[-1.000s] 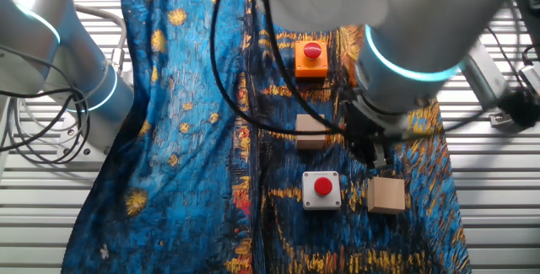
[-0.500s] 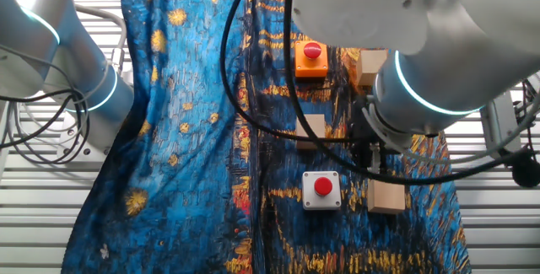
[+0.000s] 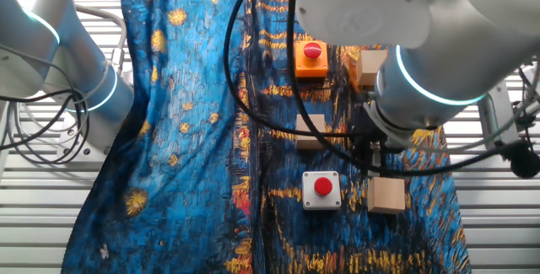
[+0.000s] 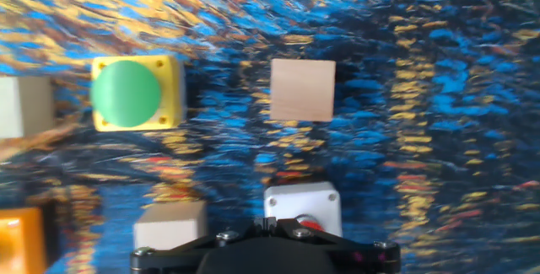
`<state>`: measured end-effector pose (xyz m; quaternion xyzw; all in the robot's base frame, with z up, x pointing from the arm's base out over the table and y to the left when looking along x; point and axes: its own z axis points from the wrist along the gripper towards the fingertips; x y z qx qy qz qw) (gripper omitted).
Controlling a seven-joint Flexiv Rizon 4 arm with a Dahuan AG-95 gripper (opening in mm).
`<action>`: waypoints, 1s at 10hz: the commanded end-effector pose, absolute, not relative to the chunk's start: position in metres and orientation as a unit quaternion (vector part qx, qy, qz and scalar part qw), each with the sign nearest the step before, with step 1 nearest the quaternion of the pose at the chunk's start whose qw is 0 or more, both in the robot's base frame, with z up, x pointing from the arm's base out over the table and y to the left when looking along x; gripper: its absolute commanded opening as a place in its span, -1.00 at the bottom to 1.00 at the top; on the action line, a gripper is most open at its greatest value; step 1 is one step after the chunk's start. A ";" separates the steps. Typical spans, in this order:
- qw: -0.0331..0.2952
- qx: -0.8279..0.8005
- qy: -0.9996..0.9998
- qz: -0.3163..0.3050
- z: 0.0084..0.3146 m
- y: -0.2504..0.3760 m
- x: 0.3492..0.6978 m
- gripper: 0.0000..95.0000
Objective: Press three buttons from left to right in sequence
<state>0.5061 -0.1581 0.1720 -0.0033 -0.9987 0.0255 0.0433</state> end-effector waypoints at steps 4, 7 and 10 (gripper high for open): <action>0.039 0.069 -0.996 0.039 0.155 -0.193 0.507 -1.00; 0.047 0.071 -0.996 0.035 0.162 -0.193 0.530 -1.00; 0.056 0.063 -0.996 0.031 0.164 -0.181 0.547 -1.00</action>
